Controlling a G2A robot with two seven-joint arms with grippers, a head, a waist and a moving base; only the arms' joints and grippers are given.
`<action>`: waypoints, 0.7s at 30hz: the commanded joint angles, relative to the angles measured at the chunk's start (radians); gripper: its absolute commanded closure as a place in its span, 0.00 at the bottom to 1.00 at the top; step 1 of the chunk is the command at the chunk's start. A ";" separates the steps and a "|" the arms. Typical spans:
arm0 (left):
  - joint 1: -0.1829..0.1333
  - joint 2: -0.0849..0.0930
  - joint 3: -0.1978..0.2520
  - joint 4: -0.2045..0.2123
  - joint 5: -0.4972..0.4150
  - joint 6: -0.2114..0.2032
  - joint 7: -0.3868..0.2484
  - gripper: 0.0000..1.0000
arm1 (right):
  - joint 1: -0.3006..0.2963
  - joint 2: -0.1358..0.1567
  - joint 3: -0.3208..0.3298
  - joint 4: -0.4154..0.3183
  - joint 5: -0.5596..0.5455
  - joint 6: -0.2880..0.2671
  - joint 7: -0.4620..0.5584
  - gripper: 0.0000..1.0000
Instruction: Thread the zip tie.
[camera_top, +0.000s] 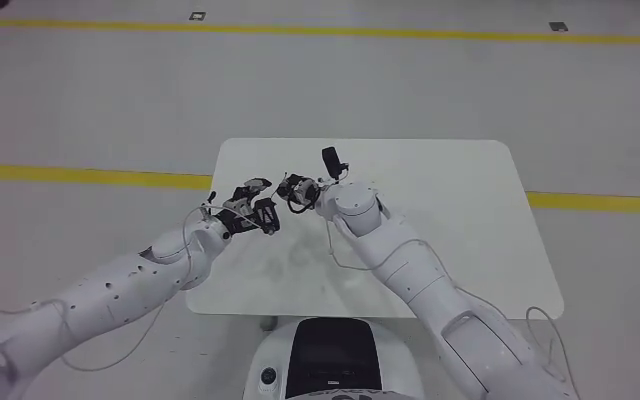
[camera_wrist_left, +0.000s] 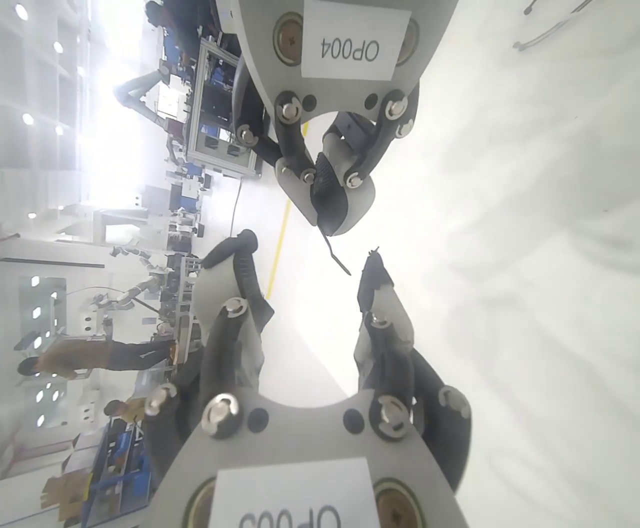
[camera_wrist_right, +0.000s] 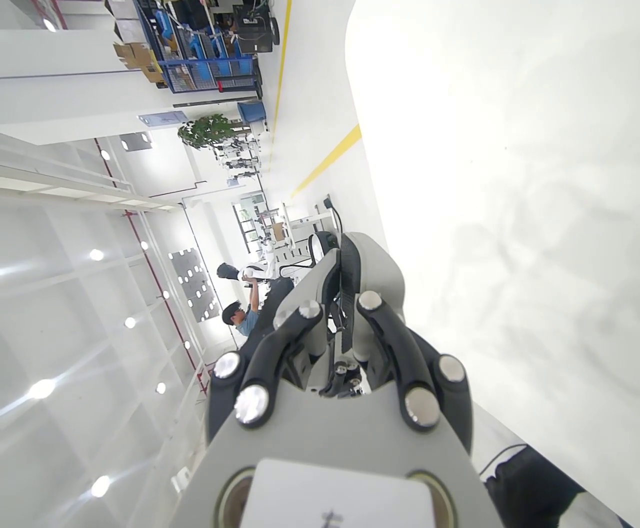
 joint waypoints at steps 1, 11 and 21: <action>0.000 -0.001 0.000 0.001 0.000 -0.004 0.000 0.61 | 0.001 -0.001 -0.001 0.000 0.003 0.000 -0.002 1.00; -0.003 -0.008 0.000 0.008 0.000 -0.018 -0.006 0.69 | -0.001 -0.003 -0.001 -0.004 0.006 0.000 0.006 1.00; -0.004 -0.012 0.000 0.012 0.000 -0.023 -0.013 0.75 | -0.010 -0.001 0.007 -0.017 0.000 0.000 0.012 1.00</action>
